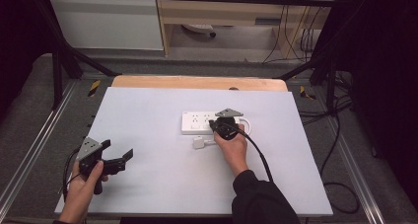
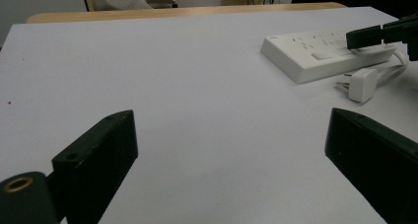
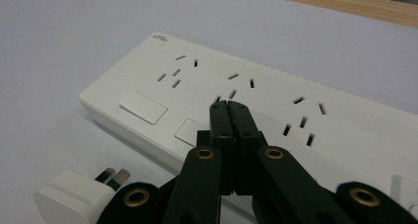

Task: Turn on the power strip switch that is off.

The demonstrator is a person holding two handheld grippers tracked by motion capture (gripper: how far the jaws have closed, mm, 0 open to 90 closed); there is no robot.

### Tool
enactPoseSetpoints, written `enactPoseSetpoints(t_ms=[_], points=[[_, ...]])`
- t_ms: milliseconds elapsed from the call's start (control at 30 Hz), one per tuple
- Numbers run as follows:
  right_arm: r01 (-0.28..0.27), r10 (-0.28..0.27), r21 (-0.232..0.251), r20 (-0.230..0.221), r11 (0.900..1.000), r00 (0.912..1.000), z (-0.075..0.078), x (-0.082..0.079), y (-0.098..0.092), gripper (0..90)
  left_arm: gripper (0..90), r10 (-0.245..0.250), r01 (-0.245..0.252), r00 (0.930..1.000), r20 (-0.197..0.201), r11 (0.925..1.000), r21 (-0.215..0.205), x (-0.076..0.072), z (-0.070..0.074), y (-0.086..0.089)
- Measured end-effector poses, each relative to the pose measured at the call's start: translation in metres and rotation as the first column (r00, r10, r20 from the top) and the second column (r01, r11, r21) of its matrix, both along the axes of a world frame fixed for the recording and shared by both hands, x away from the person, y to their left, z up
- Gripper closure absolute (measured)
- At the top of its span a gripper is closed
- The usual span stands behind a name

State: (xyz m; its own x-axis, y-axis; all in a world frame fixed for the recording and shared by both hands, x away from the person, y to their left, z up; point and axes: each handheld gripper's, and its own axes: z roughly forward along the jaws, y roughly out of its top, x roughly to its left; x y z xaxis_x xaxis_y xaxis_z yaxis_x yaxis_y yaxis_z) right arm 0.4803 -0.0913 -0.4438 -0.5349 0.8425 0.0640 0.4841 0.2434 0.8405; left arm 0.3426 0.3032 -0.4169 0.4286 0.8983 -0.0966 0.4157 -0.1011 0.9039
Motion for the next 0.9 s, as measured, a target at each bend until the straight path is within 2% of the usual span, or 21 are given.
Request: enactPoseSetpoints(t_ms=[900], points=[[0.013,-0.013,0.022,0.027,1.0,0.9995,-0.004,-0.0029,-0.001,90.0,5.7,0.002,-0.002,1.0,0.001,1.0,0.009,0.0,-0.0003,-0.0001]])
